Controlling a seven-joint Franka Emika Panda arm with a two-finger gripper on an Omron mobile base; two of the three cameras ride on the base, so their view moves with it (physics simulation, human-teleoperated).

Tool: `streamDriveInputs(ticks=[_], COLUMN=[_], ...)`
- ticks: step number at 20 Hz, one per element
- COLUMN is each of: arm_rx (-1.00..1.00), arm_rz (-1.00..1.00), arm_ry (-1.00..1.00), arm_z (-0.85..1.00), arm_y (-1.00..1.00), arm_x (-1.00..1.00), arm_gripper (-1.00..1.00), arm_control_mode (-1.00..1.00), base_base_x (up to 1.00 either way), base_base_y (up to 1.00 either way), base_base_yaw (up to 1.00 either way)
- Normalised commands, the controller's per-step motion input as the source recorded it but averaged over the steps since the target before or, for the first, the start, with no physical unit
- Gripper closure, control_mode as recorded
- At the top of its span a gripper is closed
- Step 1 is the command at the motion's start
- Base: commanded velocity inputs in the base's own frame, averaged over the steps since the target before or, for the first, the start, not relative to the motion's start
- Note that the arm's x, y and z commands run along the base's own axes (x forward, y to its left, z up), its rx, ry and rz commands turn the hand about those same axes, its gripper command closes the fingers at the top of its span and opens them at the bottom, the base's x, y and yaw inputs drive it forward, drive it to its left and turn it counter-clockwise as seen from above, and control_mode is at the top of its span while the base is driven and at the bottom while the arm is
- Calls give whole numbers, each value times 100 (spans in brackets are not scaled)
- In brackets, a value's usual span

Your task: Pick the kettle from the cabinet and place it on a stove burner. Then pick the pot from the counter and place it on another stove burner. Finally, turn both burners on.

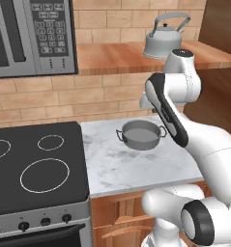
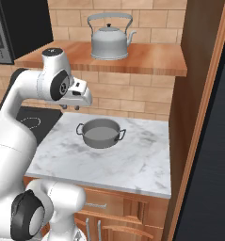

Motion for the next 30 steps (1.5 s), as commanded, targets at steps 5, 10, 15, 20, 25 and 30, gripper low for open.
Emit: streamDriveInputs(ticks=[5,10,15,20,25,30], arm_rx=[0,-1,-7,-10,-12,-10], arm_rz=[0,0,0,-1,0,-1], arm_ry=[-1,-5,-14,-18,-19,-18], arm_z=[0,0,1,8,13,16], arm_y=[0,0,0,0,0,0], arm_x=[-2,-4,-22,-26,-20,-13], arm_gripper=[-100,-100,-100,-100,-100,-100], arm_control_mode=[-100,-100,-100,-100,-100,-100], base_base_x=[0,0,0,0,0,0], base_base_y=[0,0,0,0,0,0], base_base_yaw=[0,0,0,0,0,0])
